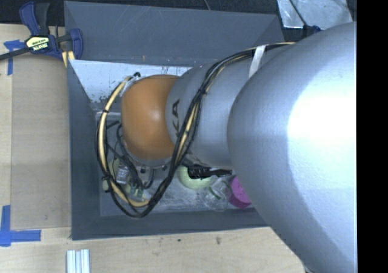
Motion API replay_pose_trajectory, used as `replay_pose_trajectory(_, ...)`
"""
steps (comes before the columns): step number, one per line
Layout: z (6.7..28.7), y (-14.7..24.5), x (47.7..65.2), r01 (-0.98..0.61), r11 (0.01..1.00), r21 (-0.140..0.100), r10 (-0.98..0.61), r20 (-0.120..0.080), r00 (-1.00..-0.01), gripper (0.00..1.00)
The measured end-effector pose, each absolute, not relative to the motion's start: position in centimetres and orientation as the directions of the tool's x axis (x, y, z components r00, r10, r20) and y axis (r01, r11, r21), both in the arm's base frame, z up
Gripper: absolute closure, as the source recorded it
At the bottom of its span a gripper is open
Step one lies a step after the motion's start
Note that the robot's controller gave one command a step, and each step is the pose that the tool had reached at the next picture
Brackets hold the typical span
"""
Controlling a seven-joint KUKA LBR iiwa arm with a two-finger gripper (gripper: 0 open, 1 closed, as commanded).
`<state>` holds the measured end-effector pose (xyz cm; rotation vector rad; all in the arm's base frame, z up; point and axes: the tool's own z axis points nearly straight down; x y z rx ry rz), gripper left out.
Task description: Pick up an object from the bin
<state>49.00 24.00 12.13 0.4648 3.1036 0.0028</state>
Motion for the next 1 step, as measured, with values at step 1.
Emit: replay_pose_trajectory(1,12.89,24.01,49.03,0.293,0.956,0.003,0.293,-0.004,-0.956,1.0)
